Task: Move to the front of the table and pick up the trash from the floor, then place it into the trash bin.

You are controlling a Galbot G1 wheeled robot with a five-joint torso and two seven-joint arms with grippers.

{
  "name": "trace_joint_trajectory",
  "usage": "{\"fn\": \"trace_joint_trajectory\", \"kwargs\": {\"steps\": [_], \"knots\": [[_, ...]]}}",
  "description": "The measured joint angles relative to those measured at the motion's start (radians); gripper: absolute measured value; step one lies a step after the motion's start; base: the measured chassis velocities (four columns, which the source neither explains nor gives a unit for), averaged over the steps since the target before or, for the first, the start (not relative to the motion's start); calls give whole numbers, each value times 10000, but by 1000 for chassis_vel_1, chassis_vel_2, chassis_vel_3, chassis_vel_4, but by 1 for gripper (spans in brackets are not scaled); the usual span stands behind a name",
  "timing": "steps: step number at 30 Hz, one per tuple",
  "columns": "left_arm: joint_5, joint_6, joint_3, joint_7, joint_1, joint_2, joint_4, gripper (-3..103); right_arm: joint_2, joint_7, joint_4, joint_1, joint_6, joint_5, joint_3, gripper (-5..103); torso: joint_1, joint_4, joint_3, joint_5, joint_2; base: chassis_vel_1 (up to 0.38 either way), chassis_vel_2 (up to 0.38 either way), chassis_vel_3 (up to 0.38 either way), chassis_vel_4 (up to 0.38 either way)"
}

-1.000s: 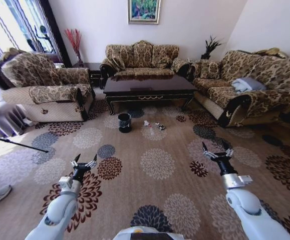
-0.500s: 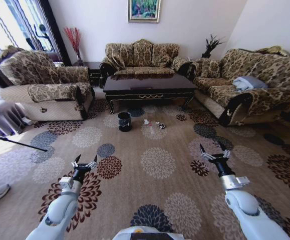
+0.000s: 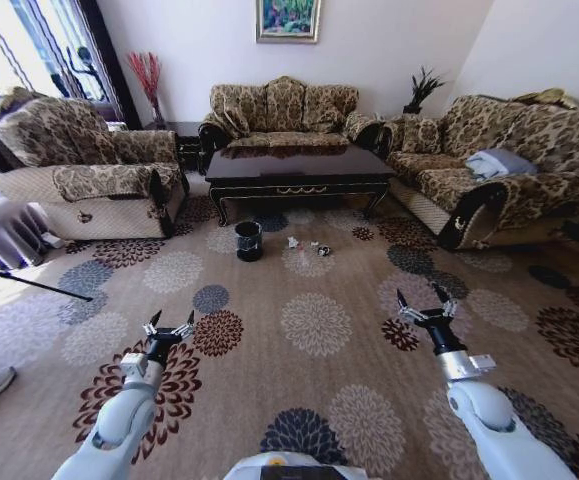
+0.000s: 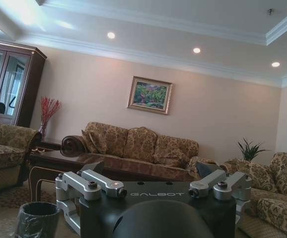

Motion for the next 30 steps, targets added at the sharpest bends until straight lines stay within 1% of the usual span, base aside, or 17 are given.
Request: {"fn": "trace_joint_trajectory", "kwargs": {"steps": [5,9,18,21,27,30], "knots": [[-3,12,-4,24,1,-3,0,100,-6,0,0,15,-5,16,-23,100,-70,0,-102,0,-170,0,0,0,0],[6,11,-4,99,28,-47,-12,100,4,-5,-2,-60,-6,17,-34,100,-177,-1,-245,0,-420,0,0,0,0],[-2,-35,12,169,26,-57,84,100,1,-22,7,-126,45,53,-10,100,-310,0,-417,0,-728,0,0,0,0],[-26,-1,11,163,17,-39,70,100,50,-128,-26,-157,160,56,37,100,-393,-1,-544,0,-934,0,0,0,0],[-55,37,-3,152,51,-29,34,100,99,-264,-50,-179,231,56,26,100,-488,0,-676,0,-1165,0,0,0,0],[-52,40,-16,149,72,-24,-12,100,104,-341,-50,-185,260,56,6,100,-571,0,-794,0,-1362,0,0,0,0]]}}
